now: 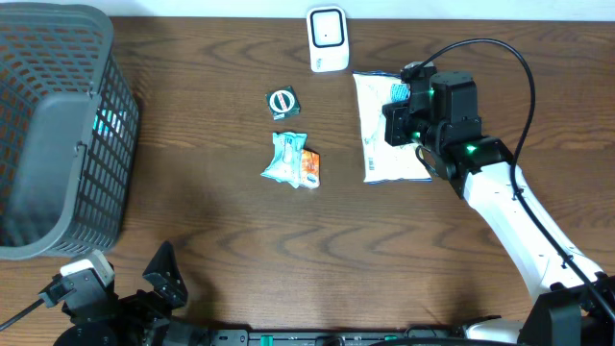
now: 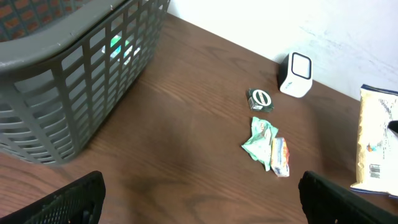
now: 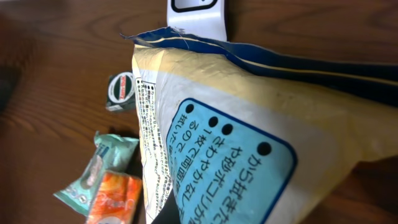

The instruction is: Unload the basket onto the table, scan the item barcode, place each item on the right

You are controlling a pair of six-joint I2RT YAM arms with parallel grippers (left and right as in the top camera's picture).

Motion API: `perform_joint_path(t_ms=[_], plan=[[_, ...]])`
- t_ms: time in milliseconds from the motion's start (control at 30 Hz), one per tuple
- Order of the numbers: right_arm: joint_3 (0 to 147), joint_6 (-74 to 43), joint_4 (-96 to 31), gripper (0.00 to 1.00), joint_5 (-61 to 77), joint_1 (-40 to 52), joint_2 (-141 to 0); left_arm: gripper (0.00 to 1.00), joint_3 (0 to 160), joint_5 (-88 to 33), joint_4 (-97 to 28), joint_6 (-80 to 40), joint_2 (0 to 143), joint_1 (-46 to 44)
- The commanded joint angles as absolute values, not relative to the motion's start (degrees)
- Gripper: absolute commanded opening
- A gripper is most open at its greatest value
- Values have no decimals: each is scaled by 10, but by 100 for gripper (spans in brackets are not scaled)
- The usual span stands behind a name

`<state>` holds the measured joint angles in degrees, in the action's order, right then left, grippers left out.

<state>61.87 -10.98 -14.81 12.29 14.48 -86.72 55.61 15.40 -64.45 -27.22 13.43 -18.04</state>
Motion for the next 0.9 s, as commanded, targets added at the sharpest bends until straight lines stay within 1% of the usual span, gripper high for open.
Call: perform_joint_path(t_ms=[0,100,167,233,367,433,533,633,867], plan=[[623,-80,-153,1,113,147,-856,98,553,164,-644,-278,133,-178],[623,-69,-161,1,93,147,-856,98,553,164,-644,-278,133,-178],[622,-53,-175,1,44,150,-856,98,553,164,-644,-278,133,-178],[622,-41,-192,1,-27,156,-857,98,553,164,-644,-278,133,-178],[622,4,-229,1,-218,184,-866,98,553,164,-644,-278,133,-178],[622,26,-235,1,-316,203,-878,98,553,164,-644,-278,133,-178],[622,35,-236,1,-421,231,-902,98,553,164,-644,-278,133,-178],[622,36,-236,1,-451,251,-936,98,553,164,-644,-278,133,-178],[622,32,-239,1,-451,289,-1030,98,553,164,-644,-278,133,-178]])
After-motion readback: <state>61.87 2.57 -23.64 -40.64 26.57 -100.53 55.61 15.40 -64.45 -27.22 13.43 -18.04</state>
